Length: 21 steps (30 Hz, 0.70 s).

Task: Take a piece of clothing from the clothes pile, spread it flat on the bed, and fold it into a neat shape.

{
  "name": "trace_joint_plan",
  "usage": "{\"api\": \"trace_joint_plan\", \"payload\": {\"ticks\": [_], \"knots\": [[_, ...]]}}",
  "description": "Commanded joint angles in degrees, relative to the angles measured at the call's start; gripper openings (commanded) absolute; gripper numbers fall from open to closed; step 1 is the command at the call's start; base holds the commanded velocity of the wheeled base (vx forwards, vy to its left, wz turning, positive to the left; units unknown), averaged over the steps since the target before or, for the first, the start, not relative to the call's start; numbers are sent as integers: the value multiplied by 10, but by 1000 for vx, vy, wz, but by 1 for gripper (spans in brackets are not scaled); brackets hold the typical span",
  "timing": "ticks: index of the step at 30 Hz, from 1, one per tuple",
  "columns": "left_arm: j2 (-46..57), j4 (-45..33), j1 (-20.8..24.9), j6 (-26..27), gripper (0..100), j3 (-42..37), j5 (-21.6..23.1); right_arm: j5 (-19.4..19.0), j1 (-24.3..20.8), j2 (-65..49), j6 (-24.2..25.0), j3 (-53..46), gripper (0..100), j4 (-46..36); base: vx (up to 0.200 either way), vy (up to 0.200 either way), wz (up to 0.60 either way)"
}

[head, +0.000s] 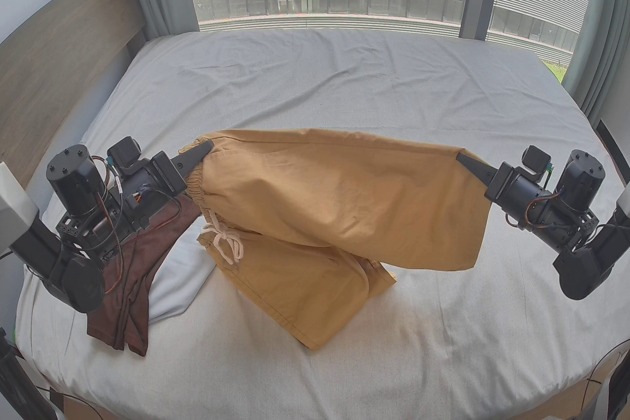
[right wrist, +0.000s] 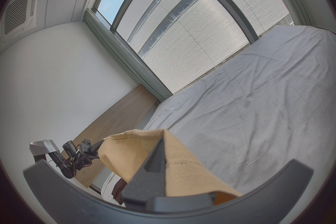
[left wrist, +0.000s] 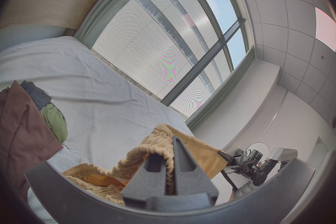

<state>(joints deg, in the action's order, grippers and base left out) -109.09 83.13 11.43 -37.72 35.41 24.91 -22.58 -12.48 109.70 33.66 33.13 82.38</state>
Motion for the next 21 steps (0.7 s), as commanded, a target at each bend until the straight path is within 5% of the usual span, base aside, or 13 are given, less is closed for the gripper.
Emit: {"api": "trace_joint_plan", "payload": {"ticks": [1,21], "knots": [[2,0,-2,-1,0,2,-1,-3,13,-28,0,6,0,-4,0,0,0],[40,-24,-16,1,0,-30,-20,-4,26,-38,0,31,0,-6,0,0,0]]}}
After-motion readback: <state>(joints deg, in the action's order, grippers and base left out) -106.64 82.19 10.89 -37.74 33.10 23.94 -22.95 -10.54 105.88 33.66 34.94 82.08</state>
